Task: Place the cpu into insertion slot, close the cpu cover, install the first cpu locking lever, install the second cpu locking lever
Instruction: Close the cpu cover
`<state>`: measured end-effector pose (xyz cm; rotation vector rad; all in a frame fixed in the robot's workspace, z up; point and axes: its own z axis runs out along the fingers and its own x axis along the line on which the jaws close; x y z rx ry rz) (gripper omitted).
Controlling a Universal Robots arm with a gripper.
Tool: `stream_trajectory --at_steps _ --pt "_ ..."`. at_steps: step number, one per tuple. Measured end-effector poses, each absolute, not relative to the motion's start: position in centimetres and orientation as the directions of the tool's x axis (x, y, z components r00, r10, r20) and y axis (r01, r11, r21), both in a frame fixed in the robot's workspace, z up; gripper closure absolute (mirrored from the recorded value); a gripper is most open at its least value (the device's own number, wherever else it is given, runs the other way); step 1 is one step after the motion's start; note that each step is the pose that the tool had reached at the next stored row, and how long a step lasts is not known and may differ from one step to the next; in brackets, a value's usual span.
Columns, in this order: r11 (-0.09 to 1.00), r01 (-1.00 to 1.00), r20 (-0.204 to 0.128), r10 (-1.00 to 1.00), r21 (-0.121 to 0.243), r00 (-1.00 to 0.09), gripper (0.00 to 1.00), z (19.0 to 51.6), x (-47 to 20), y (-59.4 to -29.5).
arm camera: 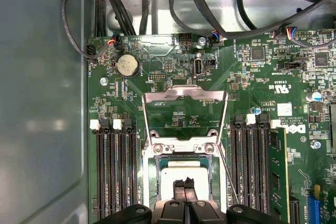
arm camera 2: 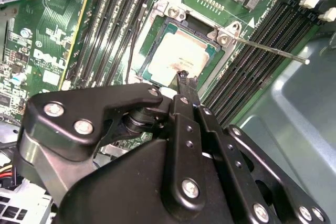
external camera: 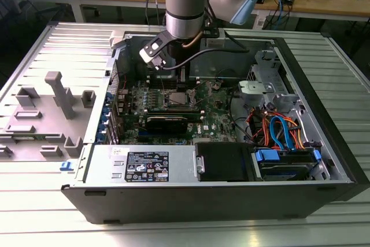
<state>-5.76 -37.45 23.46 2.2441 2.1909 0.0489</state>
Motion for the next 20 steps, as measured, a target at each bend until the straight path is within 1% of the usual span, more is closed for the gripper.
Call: stream_trajectory --at_steps 20 --pt "-0.024 0.999 0.021 1.000 0.025 0.024 0.89 23.57 -5.14 -37.45"
